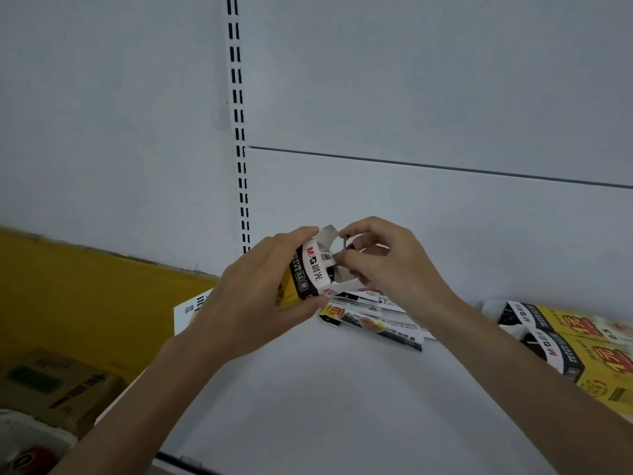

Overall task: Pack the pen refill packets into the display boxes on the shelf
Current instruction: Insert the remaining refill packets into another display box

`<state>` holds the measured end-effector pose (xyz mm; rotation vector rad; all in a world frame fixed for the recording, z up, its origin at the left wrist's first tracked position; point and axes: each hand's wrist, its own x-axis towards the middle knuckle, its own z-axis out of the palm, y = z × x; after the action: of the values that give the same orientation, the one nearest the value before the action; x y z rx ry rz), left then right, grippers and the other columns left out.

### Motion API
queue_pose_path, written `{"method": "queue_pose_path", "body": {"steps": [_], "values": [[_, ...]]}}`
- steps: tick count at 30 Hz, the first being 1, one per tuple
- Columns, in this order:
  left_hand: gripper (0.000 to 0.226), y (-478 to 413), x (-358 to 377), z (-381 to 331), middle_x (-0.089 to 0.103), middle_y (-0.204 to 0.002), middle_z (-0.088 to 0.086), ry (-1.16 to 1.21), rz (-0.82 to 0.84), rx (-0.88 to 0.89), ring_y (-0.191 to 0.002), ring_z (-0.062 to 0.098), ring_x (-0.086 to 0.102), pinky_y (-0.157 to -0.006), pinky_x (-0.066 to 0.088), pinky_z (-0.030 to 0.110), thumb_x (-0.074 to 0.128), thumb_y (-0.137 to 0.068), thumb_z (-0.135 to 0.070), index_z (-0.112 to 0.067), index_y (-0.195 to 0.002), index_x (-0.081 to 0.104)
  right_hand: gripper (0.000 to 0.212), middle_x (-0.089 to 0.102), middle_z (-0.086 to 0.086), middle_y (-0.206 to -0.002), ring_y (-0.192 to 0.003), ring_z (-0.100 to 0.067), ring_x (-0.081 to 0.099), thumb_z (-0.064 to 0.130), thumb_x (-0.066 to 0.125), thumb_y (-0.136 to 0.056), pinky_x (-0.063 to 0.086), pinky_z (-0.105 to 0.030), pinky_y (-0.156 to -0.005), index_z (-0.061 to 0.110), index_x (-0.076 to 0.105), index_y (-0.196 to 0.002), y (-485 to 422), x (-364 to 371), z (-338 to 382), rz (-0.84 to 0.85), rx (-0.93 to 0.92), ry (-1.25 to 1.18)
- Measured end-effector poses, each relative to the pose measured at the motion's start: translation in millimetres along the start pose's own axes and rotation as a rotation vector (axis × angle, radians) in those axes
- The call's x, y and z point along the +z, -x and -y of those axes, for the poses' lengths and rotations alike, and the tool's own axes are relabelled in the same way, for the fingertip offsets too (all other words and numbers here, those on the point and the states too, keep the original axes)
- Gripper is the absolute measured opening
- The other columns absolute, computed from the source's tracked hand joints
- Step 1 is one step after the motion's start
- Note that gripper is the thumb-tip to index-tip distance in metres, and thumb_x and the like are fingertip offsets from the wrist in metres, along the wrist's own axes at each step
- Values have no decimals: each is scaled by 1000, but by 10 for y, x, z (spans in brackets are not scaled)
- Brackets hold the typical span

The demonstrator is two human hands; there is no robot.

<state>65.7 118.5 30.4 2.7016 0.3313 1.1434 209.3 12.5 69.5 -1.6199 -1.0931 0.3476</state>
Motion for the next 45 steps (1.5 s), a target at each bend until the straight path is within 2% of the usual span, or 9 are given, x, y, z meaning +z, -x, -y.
{"method": "queue_pose_path", "body": {"steps": [5,10,12,16,20,24,34,38,45], "values": [[66,3,29,3,53,-113,-10,-14,-36,25,-99,1,45,-75,42,13,51,-73,-56,-31,-131,31,12,73,1,-81,-76,-13,69,13,63,-83,55,-39,-81,22,64,-92,54,93,-58,45,-22,-82],[62,4,-1,75,46,-111,-18,-7,-77,14,-97,-4,44,-76,36,8,53,-74,-55,-29,-129,39,15,70,10,-89,-82,-2,63,23,53,-92,48,-15,-75,22,68,-91,64,-84,-187,-3,-203,105],[60,-9,-45,97,48,-111,-17,21,-126,-15,-97,-2,47,-75,39,5,58,-74,-52,-27,-127,43,6,65,14,-81,-76,-5,59,22,59,-87,45,-15,-69,26,64,-87,35,-261,-335,-15,-216,414],[59,-26,-108,116,50,-109,-19,97,-214,-80,-97,-17,46,-80,33,-2,68,-70,-38,-23,-124,48,25,62,12,-93,-93,-12,58,41,67,-78,46,-27,-79,29,62,-99,89,-351,-707,380,57,939],[58,-28,-106,121,47,-107,-26,133,-235,-104,-98,-21,44,-80,32,-3,67,-70,-35,-23,-123,48,24,62,7,-107,-103,-18,55,23,50,-86,39,-26,-75,25,64,-105,104,-330,-755,290,-92,1033],[57,-18,-108,136,51,-110,-18,141,-239,-104,-98,-18,45,-80,33,-3,66,-71,-34,-21,-124,48,10,53,4,-86,-91,-22,55,18,50,-85,35,-28,-69,19,60,-84,-17,-344,-717,147,-71,917],[53,9,-159,138,48,-110,-23,180,-251,-116,-101,-17,45,-82,35,-1,64,-73,-33,-31,-122,42,10,53,-2,-77,-75,-25,51,6,41,-84,35,-31,-59,13,48,-84,-175,-45,-759,247,5,725],[55,41,-195,123,46,-111,-28,188,-229,-78,-102,-16,45,-82,35,0,65,-75,-39,-31,-124,41,22,59,0,-101,-85,-20,49,27,54,-83,35,-28,-68,18,53,-103,-147,-114,-764,312,13,950],[55,77,-208,91,45,-113,-27,179,-209,-32,-103,-16,44,-82,34,0,57,-76,-45,-31,-126,40,27,56,2,-92,-81,-17,50,49,60,-80,35,-27,-62,25,59,-93,-57,-321,-769,438,33,1084]]}}
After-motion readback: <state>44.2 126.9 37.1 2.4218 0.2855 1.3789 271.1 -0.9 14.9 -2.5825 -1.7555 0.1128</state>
